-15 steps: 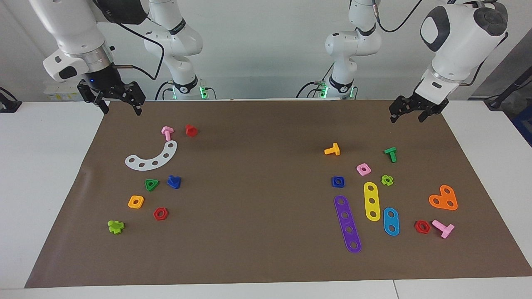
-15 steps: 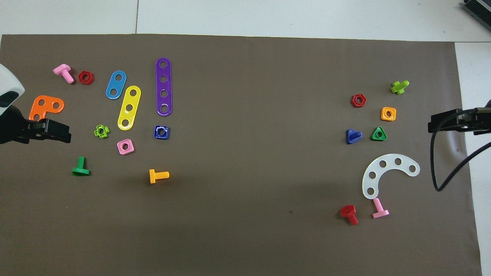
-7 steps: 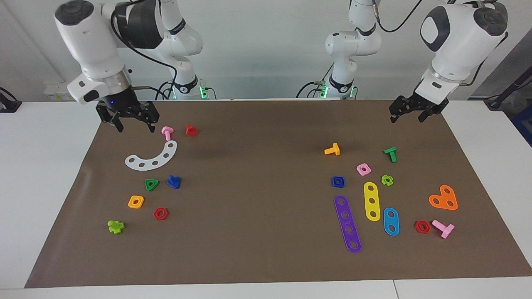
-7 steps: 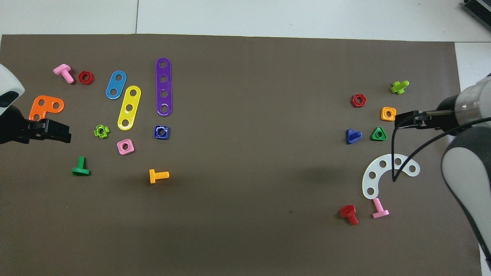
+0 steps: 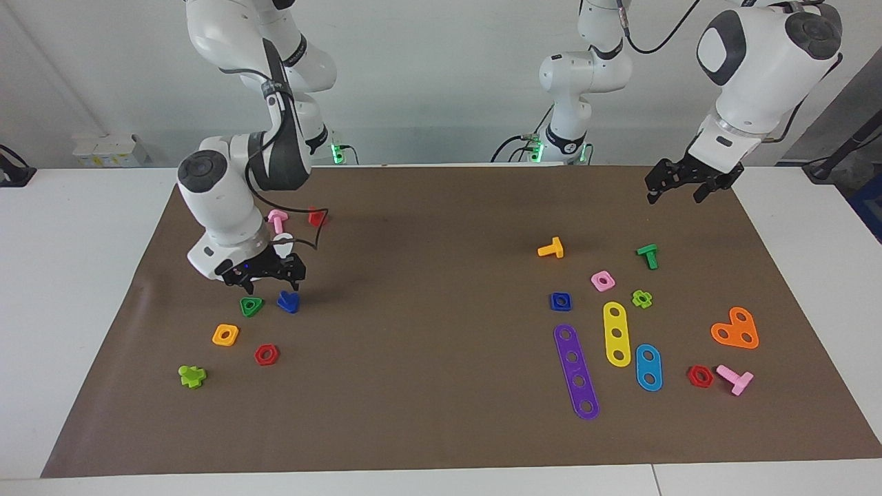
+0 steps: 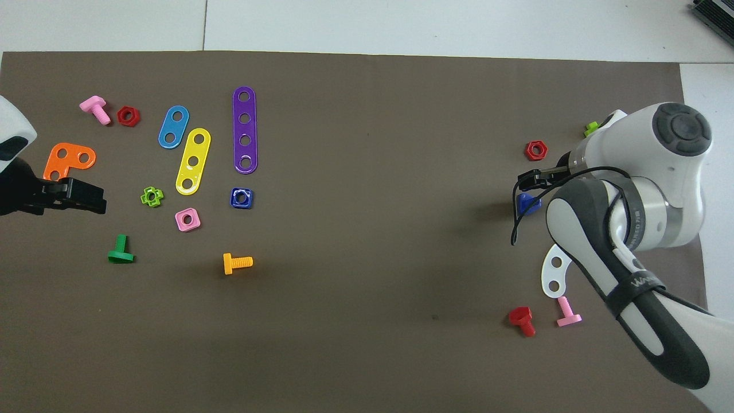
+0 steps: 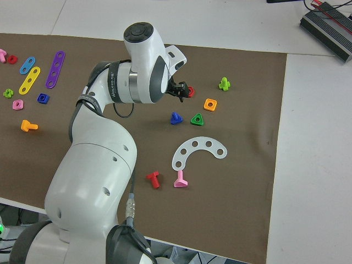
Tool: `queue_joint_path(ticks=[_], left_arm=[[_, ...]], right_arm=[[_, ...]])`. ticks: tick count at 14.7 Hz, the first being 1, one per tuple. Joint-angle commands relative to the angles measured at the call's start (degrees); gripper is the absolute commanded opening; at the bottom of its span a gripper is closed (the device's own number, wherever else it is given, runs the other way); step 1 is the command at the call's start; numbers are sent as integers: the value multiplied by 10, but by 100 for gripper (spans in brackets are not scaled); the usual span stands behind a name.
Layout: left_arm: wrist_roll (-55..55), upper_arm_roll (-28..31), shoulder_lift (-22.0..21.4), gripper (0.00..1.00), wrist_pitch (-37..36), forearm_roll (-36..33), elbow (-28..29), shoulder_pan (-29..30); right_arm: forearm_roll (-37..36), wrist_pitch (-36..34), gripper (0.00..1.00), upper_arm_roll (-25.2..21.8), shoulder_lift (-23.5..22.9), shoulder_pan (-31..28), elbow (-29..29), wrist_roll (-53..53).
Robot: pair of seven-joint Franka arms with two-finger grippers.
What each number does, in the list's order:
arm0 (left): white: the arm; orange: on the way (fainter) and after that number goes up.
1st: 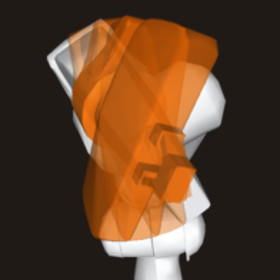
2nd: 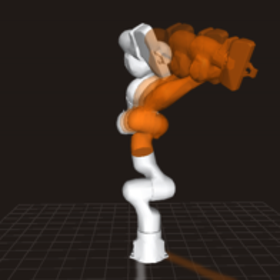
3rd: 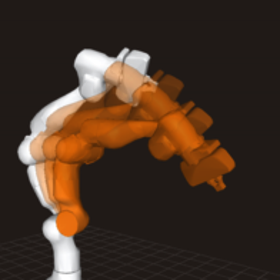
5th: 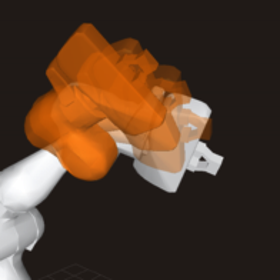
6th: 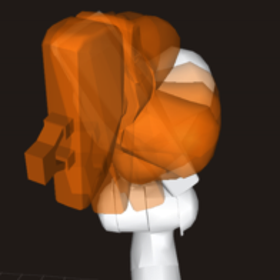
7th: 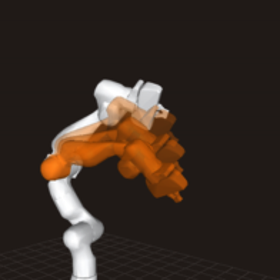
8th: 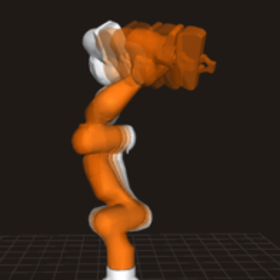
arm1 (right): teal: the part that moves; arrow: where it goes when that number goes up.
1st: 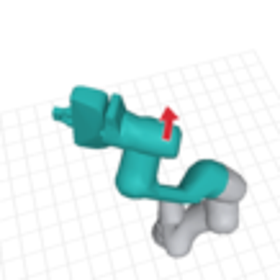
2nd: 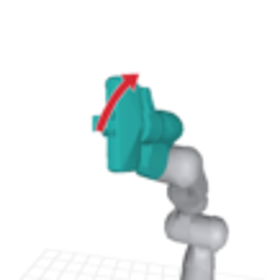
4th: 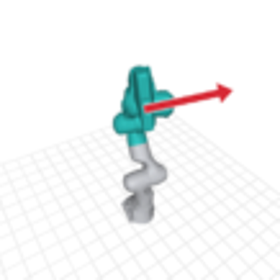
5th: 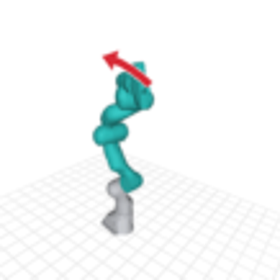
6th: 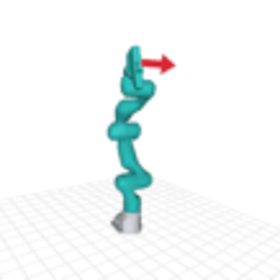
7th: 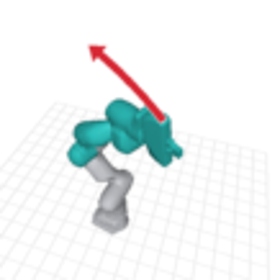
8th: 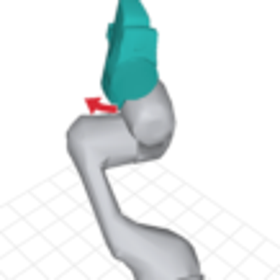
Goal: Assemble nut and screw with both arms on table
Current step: 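Reach the right gripper down to the blue triangular nut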
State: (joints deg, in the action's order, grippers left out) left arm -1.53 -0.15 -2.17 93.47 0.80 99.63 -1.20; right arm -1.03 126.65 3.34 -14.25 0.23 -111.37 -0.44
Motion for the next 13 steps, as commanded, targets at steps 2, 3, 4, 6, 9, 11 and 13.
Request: queue_joint_path(ticks=[2, 3, 4, 6, 9, 11, 13], left_arm=[[-6, -1, -17, 100, 8, 9, 21, 5], [-6, -1, -17, 100, 8, 9, 21, 5], [-6, -1, -17, 100, 8, 9, 21, 5], [-6, -1, -17, 100, 8, 9, 21, 5], [-6, -1, -17, 100, 8, 9, 21, 5], [-6, -1, -17, 100, 8, 9, 21, 5], [-6, -1, -17, 100, 8, 9, 21, 5]], right_arm=[[10, 33, 85, 3, 14, -7, -50, -33], [10, 34, 76, 3, 13, -7, -52, -39], [10, 35, 69, 3, 9, -7, -52, -40], [10, 59, 59, 3, 5, -8, -60, -46], [11, 71, 57, 3, 2, -8, -70, -48], [10, 78, 54, 3, -3, -8, -71, -48], [11, 86, 54, 3, -11, -10, -71, -48]])
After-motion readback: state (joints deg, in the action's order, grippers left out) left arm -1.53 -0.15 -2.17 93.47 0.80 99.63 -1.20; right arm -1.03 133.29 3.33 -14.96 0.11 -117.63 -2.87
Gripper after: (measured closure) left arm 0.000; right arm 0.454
